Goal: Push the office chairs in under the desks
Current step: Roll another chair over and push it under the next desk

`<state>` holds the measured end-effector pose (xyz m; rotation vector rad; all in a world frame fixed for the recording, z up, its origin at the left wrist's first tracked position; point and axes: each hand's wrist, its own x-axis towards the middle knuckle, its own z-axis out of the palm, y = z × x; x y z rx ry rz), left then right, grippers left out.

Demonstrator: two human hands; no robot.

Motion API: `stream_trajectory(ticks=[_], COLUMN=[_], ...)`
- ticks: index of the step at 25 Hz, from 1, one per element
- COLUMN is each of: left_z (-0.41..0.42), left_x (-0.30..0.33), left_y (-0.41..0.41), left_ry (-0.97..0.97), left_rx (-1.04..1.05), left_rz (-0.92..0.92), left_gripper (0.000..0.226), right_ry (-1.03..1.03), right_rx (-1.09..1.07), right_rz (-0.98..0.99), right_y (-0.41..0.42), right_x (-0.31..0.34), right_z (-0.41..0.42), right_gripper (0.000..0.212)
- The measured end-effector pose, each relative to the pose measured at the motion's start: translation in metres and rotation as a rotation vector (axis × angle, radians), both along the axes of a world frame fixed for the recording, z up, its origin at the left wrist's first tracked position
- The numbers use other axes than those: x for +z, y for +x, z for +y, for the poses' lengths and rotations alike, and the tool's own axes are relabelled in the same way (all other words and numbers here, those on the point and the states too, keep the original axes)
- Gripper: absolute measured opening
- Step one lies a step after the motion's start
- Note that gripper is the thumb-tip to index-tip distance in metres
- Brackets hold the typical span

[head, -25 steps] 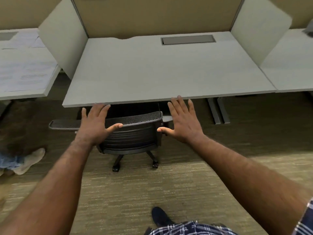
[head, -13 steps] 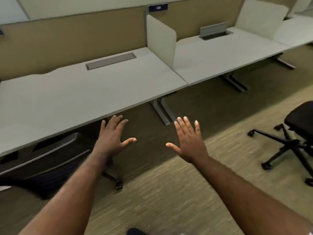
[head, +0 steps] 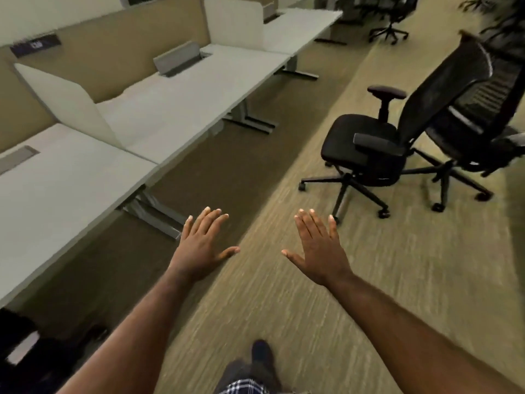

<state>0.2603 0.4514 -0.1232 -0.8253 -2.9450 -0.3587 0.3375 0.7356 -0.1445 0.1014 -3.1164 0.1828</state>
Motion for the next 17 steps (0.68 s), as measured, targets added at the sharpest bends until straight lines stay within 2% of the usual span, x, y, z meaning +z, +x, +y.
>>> stream_trajectory(ticks=[10,14,17], left_z=[0.192,0.276,0.347], left_x=[-0.032,-0.036,-0.037], left_y=[-0.131,-0.159,-0.171], left_ry=[-0.003,-0.019,-0.025], left_rx=[-0.363,-0.472,-0.556], left_rz=[-0.149,-0.199,-0.189], left_gripper=[0.101,0.089,0.092], right_ry=[0.007,-0.050,-0.078], right_rx=[-0.377,-0.544,-0.621], right_rz=[-0.096,-0.063,-0.046], right_y=[-0.034,-0.038,-0.040], right_x=[-0.017,-0.017,-0.024], right_z=[0.155,0.209,0.259], right_gripper=[0.091,0.094,0.095])
